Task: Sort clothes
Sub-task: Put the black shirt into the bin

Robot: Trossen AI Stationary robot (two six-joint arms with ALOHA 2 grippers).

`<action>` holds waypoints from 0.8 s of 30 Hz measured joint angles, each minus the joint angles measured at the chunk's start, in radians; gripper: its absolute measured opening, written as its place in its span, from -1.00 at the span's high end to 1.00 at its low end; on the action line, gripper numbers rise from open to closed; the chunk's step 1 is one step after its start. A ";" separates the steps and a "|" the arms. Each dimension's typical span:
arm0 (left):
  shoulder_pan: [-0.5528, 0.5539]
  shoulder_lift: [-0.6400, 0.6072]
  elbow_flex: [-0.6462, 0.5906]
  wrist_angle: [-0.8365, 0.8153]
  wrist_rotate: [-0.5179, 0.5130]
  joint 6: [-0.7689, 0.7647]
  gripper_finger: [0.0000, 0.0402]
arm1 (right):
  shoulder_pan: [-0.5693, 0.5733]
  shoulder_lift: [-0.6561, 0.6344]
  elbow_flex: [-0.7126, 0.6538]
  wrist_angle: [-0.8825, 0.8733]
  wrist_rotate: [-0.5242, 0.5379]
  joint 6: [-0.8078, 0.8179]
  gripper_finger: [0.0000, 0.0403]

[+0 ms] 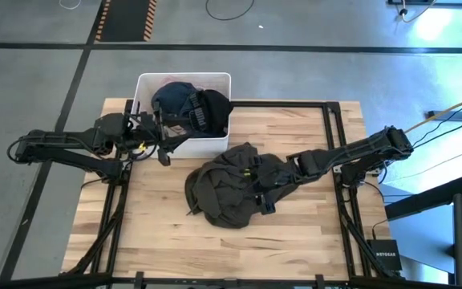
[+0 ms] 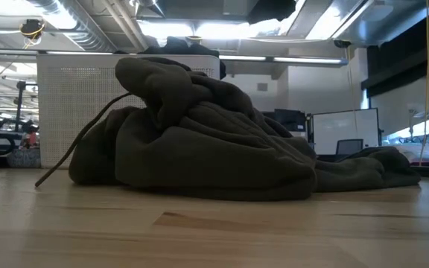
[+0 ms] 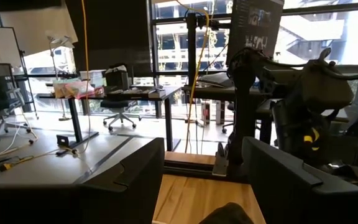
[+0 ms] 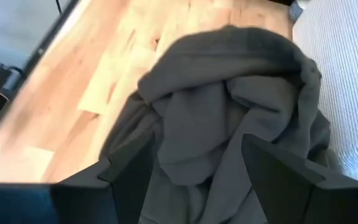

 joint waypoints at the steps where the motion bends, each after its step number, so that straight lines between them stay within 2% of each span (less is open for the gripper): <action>1: 0.000 0.000 0.000 0.000 0.000 0.000 -0.05 | 0.000 0.000 0.000 0.005 -0.010 0.003 -0.28; 8: 0.000 0.000 0.000 -0.001 0.000 -0.002 -0.05 | -0.003 0.004 0.001 0.072 -0.030 0.003 -0.28; 17: 0.000 0.000 0.000 -0.005 0.000 0.000 -0.05 | -0.003 0.019 0.001 0.063 0.086 0.006 -0.30; 20: 0.000 0.000 0.000 -0.005 0.000 -0.003 -0.05 | -0.003 0.029 0.001 0.065 0.112 0.020 -0.44; 24: 0.000 0.000 0.000 -0.004 0.000 -0.003 -0.05 | -0.003 0.064 0.002 0.064 0.132 0.050 -0.80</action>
